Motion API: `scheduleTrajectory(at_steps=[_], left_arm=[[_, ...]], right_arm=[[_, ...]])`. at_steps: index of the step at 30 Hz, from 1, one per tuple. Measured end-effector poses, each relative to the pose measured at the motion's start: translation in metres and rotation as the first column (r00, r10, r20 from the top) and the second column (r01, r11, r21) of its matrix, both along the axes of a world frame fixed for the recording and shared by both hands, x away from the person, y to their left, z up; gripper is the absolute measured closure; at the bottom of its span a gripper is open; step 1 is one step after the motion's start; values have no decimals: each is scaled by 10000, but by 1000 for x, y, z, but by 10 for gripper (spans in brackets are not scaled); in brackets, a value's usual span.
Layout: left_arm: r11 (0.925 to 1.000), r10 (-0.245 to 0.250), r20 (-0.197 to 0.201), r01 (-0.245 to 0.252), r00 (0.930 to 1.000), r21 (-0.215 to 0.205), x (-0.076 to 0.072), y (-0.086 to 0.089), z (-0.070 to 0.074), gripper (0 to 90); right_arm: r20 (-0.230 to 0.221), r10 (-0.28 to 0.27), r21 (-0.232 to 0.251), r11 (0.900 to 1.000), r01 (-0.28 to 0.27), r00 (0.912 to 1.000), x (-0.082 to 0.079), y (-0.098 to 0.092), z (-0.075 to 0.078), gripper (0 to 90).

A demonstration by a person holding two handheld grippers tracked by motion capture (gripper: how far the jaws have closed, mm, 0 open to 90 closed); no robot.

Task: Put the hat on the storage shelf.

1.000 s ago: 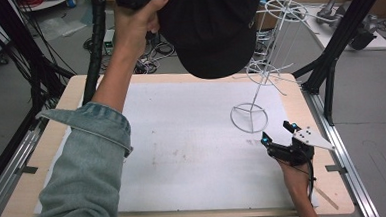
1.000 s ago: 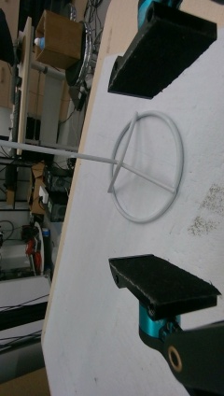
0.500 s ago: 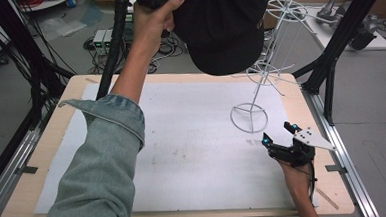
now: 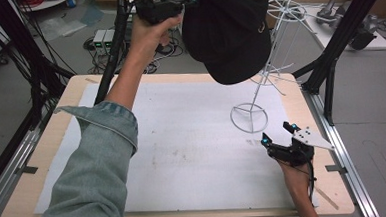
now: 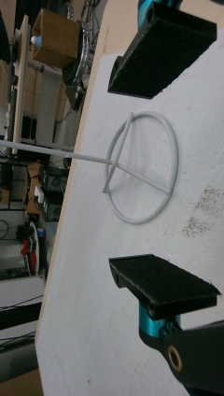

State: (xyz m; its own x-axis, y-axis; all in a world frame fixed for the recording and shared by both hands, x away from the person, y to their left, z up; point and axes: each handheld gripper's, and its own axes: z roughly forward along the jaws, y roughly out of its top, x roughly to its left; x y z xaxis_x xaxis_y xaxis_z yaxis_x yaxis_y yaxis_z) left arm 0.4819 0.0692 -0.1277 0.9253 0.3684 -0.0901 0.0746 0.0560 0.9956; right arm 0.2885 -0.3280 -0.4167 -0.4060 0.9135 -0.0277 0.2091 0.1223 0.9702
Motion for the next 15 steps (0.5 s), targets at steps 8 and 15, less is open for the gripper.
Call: scheduleTrajectory(at_steps=[8, 15], left_arm=[[9913, 305, 457, -360, 9985, 1263, -10, -12, -3, 765], [9773, 608, 527, -702, 9968, 1997, -13, -22, -9, 759]], right_arm=[[-23, 27, -11, 10000, -27, 10000, 1, 1, 0, 132], [-2, 29, -36, 10000, -29, 10000, 1, 0, 0, 131]])
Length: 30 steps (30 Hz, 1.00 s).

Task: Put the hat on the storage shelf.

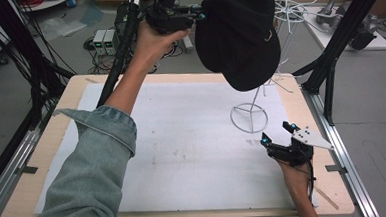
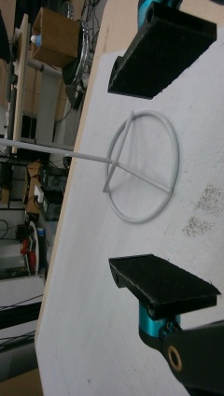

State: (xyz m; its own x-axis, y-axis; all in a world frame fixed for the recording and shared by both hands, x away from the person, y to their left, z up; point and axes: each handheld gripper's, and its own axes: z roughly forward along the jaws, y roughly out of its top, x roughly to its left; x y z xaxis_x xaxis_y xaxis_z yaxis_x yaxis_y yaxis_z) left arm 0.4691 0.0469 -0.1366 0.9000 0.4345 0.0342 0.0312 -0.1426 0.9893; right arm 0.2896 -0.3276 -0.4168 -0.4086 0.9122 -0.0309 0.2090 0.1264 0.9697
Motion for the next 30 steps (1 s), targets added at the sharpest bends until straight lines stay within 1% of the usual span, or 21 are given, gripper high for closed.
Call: scheduleTrajectory(at_steps=[2, 5, 7, 9, 10, 11, 13, 17, 21, 23, 30], left_arm=[[10000, 24, -115, -22, 9999, 94, 1, -1, -2, 758], [9993, 42, -219, -34, 9998, 367, 3, -2, -8, 757], [9990, 95, -333, -80, 9994, 450, 4, -4, -12, 758], [9993, 307, -161, -304, 9994, 205, 2, -4, -17, 757], [9997, 248, -506, -243, 9984, 90, 3, -4, -21, 758], [9996, 291, -518, -287, 9982, 82, 3, -4, -22, 758], [9997, 202, -594, -194, 9980, 138, 4, -5, -26, 753], [9990, 254, -486, -236, 9985, 375, 2, -8, -26, 736], [9991, 225, -546, -204, 9983, 385, 1, -8, -27, 717], [9986, 276, -613, -247, 9977, 464, 1, -9, -28, 700], [9954, 403, -595, -349, 9974, 890, 3, -12, -32, 658]], right_arm=[[-25, -2, 17, 10000, 2, 10000, 0, 0, 0, 131], [-35, -4, 35, 10000, 4, 10000, 0, 0, 0, 132], [-54, -14, 47, 10000, 15, 10000, 0, 0, -1, 132], [-50, -5, 17, 10000, 5, 10000, 1, 0, 0, 132], [-63, -23, 42, 10000, 23, 10000, 0, 0, 0, 132], [-54, -23, 32, 10000, 23, 10000, 0, 0, 0, 131], [-29, -3, 17, 10000, 3, 10000, 1, 1, 0, 132], [-49, 7, 10, 10000, -7, 10000, 1, 1, 0, 132], [-34, 19, 23, 10000, -19, 10000, 2, 2, 0, 132], [-27, 24, 25, 10000, -24, 10000, 2, 2, 0, 131], [-55, 28, 36, 10000, -27, 10000, 2, 2, 0, 132]])
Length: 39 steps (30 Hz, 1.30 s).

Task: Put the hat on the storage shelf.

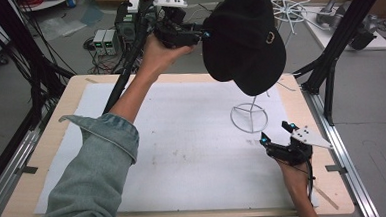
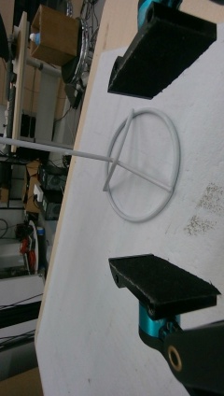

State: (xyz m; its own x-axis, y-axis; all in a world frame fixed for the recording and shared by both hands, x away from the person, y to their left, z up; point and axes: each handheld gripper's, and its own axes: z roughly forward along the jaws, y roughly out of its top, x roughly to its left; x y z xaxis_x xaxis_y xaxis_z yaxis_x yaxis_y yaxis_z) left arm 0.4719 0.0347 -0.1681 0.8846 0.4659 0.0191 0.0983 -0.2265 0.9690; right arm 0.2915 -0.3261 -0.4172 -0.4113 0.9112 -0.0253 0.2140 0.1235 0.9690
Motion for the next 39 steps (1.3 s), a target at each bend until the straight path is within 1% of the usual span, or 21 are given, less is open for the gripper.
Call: scheduleTrajectory(at_steps=[3, 6, 11, 14, 17, 19, 25, 26, 28, 34, 35, 37, 38, 39], left_arm=[[9994, 51, -81, -48, 10000, 340, 1, -2, -3, 640], [9973, 110, -51, -106, 9999, 728, 2, -2, -6, 625], [9944, 119, -42, -114, 9999, 1047, 3, -3, -8, 605], [9900, 161, 28, -163, 9999, 1401, 3, -5, -10, 587], [9883, 128, -13, -125, 9999, 1522, 2, -6, -12, 577], [9869, 101, 42, -107, 9999, 1612, 1, -5, -12, 574], [9857, 168, 78, -179, 9998, 1674, -3, 1, -7, 556], [9866, 204, 90, -216, 9998, 1616, -4, 3, -5, 554], [9883, 235, 112, -249, 9997, 1505, -7, 11, -1, 545], [9884, 463, 312, -503, 9984, 1435, -16, 28, 8, 531], [9883, 507, 397, -558, 9979, 1418, -17, 32, 9, 527], [9921, 711, 768, -785, 9945, 979, -23, 42, 9, 524], [9927, 737, 586, -789, 9956, 914, -24, 47, 10, 524], [9913, 783, 481, -828, 9958, 1020, -25, 52, 10, 517]], right_arm=[[16, -20, 7, 10000, 20, 10000, 0, 0, 0, 132], [24, -25, 3, 10000, 25, 10000, 0, 0, 0, 131], [7, -37, 16, 10000, 37, 10000, 0, 0, 0, 132], [12, -33, 15, 10000, 33, 10000, 0, 0, 0, 132], [27, -22, 12, 10000, 22, 10000, 0, 0, 0, 131], [42, -21, 9, 10000, 21, 10000, 0, 0, 0, 132], [-9, -17, 12, 10000, 17, 10000, 0, 0, 0, 131], [-21, -14, 15, 10000, 14, 10000, 0, 0, 0, 132], [-1, -18, 15, 10000, 18, 10000, 0, 0, 0, 131], [40, 0, 19, 10000, 0, 10000, 0, 2, 0, 131], [58, -5, 32, 10000, 5, 10000, 1, 2, 0, 131], [40, -12, 44, 10000, 12, 10000, 1, 2, 0, 131], [50, -21, 50, 10000, 21, 10000, 1, 2, 0, 131], [61, -25, 44, 10000, 25, 10000, 1, 2, 1, 131]])
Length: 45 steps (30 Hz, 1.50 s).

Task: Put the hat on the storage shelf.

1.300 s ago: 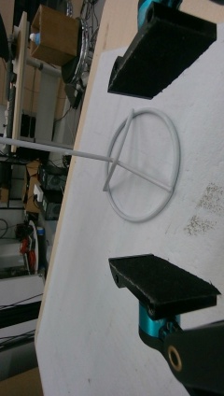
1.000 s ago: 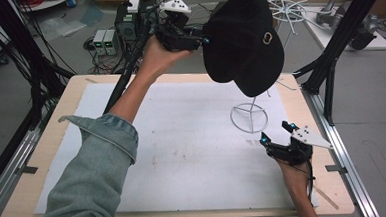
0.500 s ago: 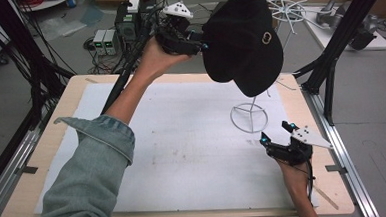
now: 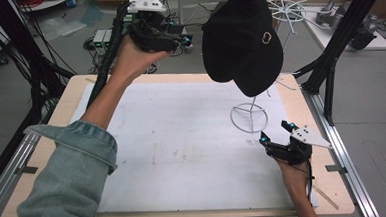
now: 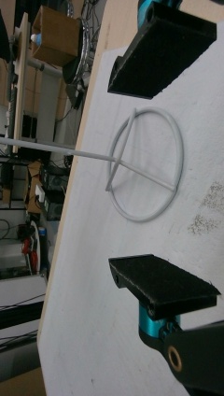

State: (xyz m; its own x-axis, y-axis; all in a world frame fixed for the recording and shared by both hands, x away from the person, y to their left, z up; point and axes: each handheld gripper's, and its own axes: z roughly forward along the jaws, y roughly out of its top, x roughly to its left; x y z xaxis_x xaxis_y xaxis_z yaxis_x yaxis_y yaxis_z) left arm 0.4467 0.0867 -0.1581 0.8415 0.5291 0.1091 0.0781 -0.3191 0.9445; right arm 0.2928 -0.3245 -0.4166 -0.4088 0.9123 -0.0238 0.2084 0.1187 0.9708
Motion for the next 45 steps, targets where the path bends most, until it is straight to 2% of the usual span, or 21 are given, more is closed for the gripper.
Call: scheduleTrajectory(at_steps=[1, 3, 4, 6, 7, 10, 11, 14, 19, 23, 25, 27, 30, 34, 36, 40, 43, 45], left_arm=[[9999, 74, -29, -74, 10000, 110, -2, 6, 0, 502], [9996, 244, 242, -240, 9994, -179, -9, 18, -3, 485], [9993, 290, 241, -284, 9993, -254, -10, 20, -3, 485], [9989, 456, 77, -456, 9989, -86, -15, 30, -6, 460], [9982, 585, 276, -581, 9979, -139, -18, 35, -9, 448], [9958, 822, 192, -814, 9964, -407, -27, 48, -16, 419], [9943, 991, 386, -974, 9943, -429, -32, 54, -21, 406], [9894, 1389, 528, -1363, 9889, -503, -43, 69, -31, 390], [9785, 2023, 833, -1979, 9758, -574, -64, 91, -47, 356], [9731, 2270, 986, -2217, 9689, -621, -79, 106, -57, 342], [9669, 2475, 952, -2395, 9642, -880, -86, 114, -64, 334], [9597, 2734, 969, -2646, 9570, -949, -91, 123, -72, 323], [9447, 3120, 781, -3005, 9469, -1311, -99, 137, -86, 314], [9303, 3472, 737, -3334, 9349, -1526, -106, 152, -102, 298], [9194, 3709, 779, -3541, 9254, -1713, -111, 159, -111, 284], [9004, 4116, 814, -3912, 9077, -1904, -118, 168, -126, 270], [8877, 4338, 693, -4130, 8983, -2034, -126, 173, -139, 262], [8835, 4443, 673, -4245, 8933, -1978, -130, 176, -146, 260]], right_arm=[[-2, 3, 5, 10000, -3, 10000, 0, 0, 0, 130], [-2, -32, 36, 10000, 32, 10000, 1, 0, 0, 128], [12, -11, 55, 10000, 11, 10000, 1, 0, 0, 129], [2, -30, 51, 10000, 30, 10000, 2, 1, 0, 128], [10, -51, 67, 10000, 51, 10000, 2, 1, 0, 126], [76, -53, 61, 10000, 53, 10000, 3, 2, 1, 126], [70, -70, 30, 10000, 69, 10000, 3, 3, 1, 125], [20, -63, 120, 9999, 62, 10000, 4, 4, 1, 125], [84, -11, 168, 9999, 9, 10000, 5, 5, 1, 125], [54, -39, 194, 9998, 38, 10000, 7, 4, 1, 124], [38, -38, 214, 9998, 37, 10000, 7, 4, 1, 124], [22, -56, 251, 9997, 55, 10000, 7, 3, 1, 124], [39, -71, 258, 9996, 70, 10000, 7, 3, 1, 124], [64, -44, 194, 9998, 43, 10000, 8, 4, 1, 124], [33, -30, 216, 9998, 29, 10000, 9, 6, 1, 124], [70, 57, 103, 9999, -57, 10000, 9, 8, 2, 124], [75, 74, 145, 9999, -75, 9999, 10, 9, 3, 124], [83, 97, 141, 9999, -98, 9999, 10, 10, 3, 124]])
